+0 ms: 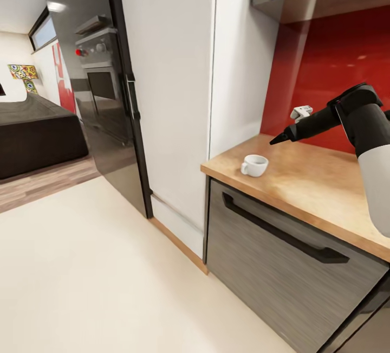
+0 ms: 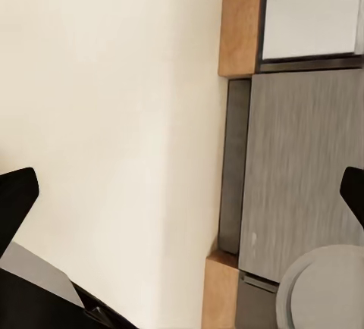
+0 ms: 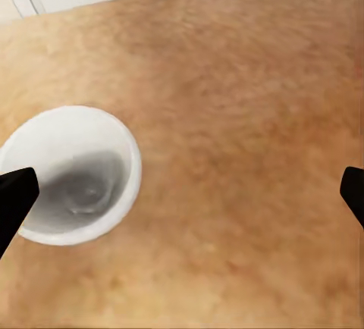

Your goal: Set up a coffee station on the kitchen countertop: keep the coffee maker on the countertop, move the bottle of coffee from the kitchen shelf to the counter next to the coffee maker, place a paper coffee filter on top of the coffee maker, put the saucer next to the coffee maker with the coffee cup on the saucer, and place the electric kettle next to the coffee maker.

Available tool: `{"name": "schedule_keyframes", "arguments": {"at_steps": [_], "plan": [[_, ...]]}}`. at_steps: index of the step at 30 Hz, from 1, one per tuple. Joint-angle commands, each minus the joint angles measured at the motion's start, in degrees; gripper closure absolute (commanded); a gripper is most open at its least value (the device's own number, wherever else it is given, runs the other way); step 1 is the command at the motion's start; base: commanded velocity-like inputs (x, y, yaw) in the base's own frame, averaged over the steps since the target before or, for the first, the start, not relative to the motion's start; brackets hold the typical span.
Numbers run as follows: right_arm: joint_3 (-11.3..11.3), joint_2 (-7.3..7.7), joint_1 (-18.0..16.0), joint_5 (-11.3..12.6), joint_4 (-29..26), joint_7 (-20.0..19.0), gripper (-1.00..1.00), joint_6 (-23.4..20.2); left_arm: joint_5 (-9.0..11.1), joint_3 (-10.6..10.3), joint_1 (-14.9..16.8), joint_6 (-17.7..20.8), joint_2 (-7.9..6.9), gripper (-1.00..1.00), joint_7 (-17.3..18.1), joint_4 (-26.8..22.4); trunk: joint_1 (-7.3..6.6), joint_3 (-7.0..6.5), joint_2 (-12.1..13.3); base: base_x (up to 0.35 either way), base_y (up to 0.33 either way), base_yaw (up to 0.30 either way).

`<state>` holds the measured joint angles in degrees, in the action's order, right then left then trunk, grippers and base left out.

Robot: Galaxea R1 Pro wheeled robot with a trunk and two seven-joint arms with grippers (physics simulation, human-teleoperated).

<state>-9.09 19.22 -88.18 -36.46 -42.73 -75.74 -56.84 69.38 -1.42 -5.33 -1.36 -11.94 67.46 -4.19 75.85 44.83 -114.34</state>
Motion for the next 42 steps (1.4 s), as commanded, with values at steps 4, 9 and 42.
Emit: {"name": "schedule_keyframes", "arguments": {"at_steps": [4, 9, 42], "plan": [[-0.1, 0.03, 0.0, -0.5, -0.1, -0.6, -1.0, -0.3, 0.1, -0.2, 0.0, -0.1, -0.01, -1.0, 0.0, -0.1, 0.01, 0.05, 0.0, 0.19, -0.005, 0.0], [-0.2, -0.01, 0.1, -0.5, 0.0, -0.6, -1.0, -0.3, 0.1, -0.2, 0.0, -0.1, -0.01, -1.0, 0.0, -0.1, 0.01, 0.05, 0.0, 0.07, -0.001, 0.0], [-0.2, -0.06, 0.5, -0.5, 0.1, -0.6, -1.0, -0.3, 0.1, -0.2, 0.0, -0.1, -0.1, -1.0, 0.0, -0.1, 0.01, 0.05, 0.0, 0.032, 0.014, 0.0]]}}
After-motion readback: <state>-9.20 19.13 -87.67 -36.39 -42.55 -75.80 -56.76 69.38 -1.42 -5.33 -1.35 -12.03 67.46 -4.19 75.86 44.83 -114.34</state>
